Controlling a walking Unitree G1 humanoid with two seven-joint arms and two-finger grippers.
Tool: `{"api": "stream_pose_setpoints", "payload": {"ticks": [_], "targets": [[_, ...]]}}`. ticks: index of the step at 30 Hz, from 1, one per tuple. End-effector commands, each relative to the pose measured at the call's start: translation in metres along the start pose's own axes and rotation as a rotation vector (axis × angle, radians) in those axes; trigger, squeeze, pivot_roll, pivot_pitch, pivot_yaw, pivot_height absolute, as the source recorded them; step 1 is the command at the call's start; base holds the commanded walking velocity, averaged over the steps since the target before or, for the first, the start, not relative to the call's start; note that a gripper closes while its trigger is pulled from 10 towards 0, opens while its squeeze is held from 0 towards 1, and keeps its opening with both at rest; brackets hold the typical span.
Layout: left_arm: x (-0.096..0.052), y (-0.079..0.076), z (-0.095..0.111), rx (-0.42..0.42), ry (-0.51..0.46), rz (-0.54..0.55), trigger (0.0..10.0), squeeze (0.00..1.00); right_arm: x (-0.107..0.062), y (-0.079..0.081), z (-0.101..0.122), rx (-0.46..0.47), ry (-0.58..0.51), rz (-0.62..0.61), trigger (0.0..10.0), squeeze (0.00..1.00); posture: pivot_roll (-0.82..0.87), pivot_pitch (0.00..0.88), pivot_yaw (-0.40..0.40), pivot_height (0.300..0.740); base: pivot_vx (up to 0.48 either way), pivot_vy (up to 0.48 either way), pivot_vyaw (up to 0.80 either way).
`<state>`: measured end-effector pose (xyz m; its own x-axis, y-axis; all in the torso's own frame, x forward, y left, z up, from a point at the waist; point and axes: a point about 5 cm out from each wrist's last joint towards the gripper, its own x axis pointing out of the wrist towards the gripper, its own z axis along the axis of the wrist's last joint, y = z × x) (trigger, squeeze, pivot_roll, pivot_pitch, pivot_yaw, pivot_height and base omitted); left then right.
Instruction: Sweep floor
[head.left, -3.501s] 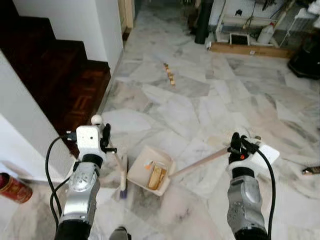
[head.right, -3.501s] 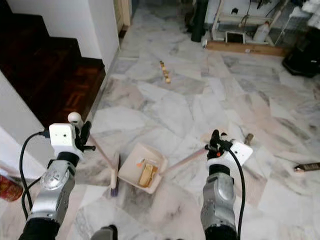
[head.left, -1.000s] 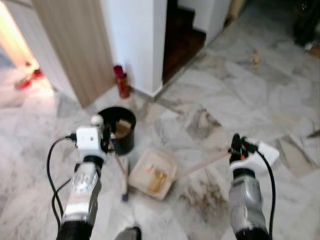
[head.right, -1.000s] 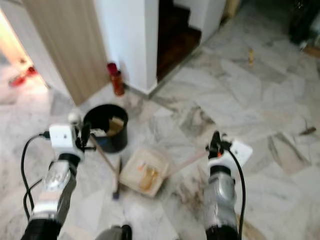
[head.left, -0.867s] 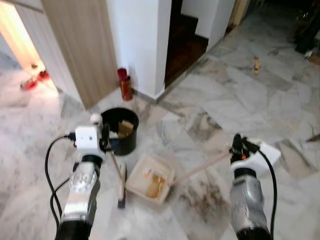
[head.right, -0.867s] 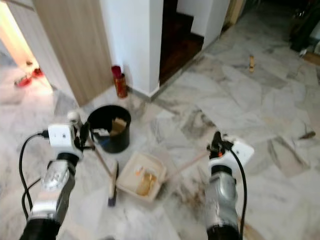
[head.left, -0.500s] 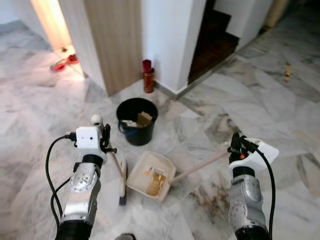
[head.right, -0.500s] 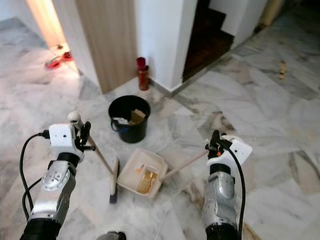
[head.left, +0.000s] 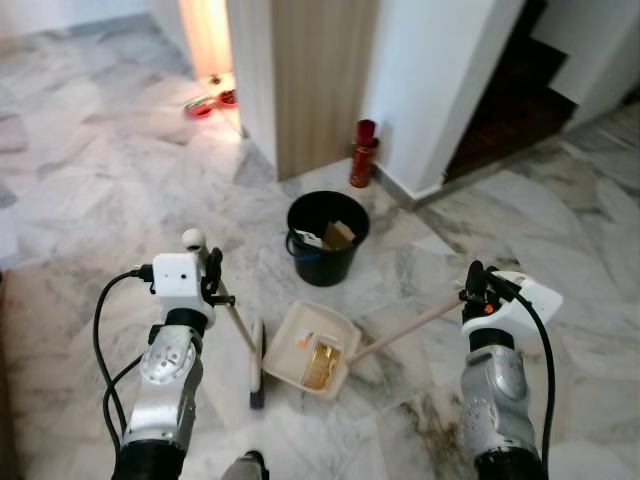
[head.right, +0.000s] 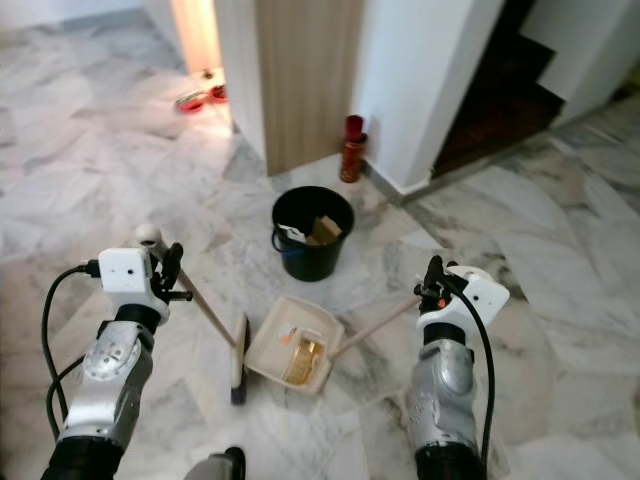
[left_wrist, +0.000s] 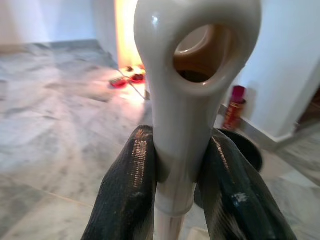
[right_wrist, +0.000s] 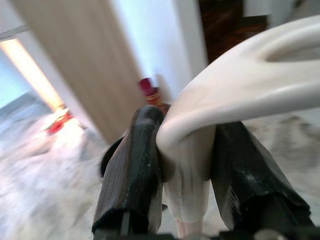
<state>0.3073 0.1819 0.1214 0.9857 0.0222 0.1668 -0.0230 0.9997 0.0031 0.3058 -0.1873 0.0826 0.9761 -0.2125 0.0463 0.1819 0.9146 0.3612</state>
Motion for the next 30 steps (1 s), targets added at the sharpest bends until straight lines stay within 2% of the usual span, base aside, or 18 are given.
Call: {"api": "stream_pose_setpoints", "payload": {"ticks": [1, 20, 23, 28, 30], "targets": [[0.002, -0.006, 0.007, -0.007, -0.043, -0.016, 10.0, 0.00, 0.003, 0.003, 0.009, 0.035, -0.044, 0.011, 10.0, 0.00, 0.16, 0.116, -0.074, 0.740, 0.000, 0.000, 0.48], [0.002, 0.000, 0.010, 0.008, -0.054, -0.006, 10.0, 0.00, 0.013, 0.027, 0.045, -0.007, -0.193, 0.113, 10.0, 0.00, 0.16, 0.114, -0.073, 0.740, 0.000, 0.000, 0.00], [-0.001, 0.009, 0.011, 0.040, -0.057, 0.010, 10.0, 0.00, 0.013, 0.028, 0.046, -0.013, -0.194, 0.115, 10.0, 0.00, 0.17, 0.112, -0.072, 0.740, 0.000, 0.000, 0.00], [-0.008, 0.035, 0.012, 0.103, -0.059, 0.093, 10.0, 0.00, 0.012, 0.024, 0.044, -0.021, -0.189, 0.103, 10.0, 0.00, 0.17, 0.110, -0.071, 0.740, 0.000, 0.000, 0.00], [-0.009, 0.038, 0.012, 0.113, -0.056, 0.096, 10.0, 0.00, 0.012, 0.024, 0.045, -0.021, -0.189, 0.102, 10.0, 0.00, 0.17, 0.110, -0.071, 0.740, 0.000, 0.000, 0.00]]}}
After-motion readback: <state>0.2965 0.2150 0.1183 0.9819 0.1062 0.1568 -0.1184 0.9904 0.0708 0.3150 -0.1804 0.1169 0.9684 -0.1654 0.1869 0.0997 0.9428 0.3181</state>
